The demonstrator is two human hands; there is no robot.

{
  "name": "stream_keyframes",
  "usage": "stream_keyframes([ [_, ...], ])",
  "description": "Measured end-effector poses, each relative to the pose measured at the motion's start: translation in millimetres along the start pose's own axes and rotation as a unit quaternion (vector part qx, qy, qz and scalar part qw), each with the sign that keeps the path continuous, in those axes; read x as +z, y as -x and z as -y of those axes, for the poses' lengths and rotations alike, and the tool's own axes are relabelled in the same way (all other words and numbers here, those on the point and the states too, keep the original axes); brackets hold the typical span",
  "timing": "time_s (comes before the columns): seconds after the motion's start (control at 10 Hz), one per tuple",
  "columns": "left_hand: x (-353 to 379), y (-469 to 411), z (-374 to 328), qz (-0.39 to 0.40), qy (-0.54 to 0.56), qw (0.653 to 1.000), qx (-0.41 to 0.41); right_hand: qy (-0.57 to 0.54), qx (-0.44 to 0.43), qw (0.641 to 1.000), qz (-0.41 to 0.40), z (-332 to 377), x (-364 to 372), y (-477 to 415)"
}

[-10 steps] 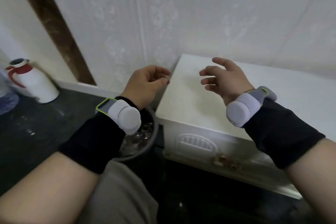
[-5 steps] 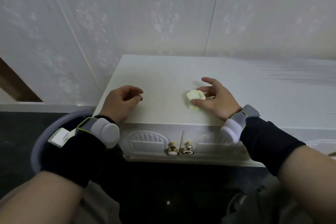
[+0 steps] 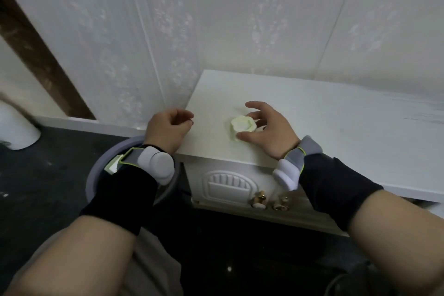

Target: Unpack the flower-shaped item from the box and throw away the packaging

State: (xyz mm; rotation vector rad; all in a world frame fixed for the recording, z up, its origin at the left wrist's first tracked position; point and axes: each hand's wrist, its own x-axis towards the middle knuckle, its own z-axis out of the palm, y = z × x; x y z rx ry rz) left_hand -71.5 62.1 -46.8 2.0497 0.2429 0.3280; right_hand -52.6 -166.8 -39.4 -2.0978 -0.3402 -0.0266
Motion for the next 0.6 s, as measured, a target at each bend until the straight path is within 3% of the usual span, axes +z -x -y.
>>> stream_keyframes([
  [0.2, -16, 4, 7, 0.001, -0.003, 1.000, -0.010, 0.002, -0.018, 0.999, 0.037, 16, 46, -11],
  [0.4, -16, 1, 5, 0.007, 0.026, 1.000, 0.011, 0.013, -0.022, 0.998, 0.054, 13, 42, -12],
  [0.6, 0, -21, -27, 0.009, 0.054, 0.997, 0.049, -0.204, 0.090, 0.975, 0.017, 15, 1, -46],
])
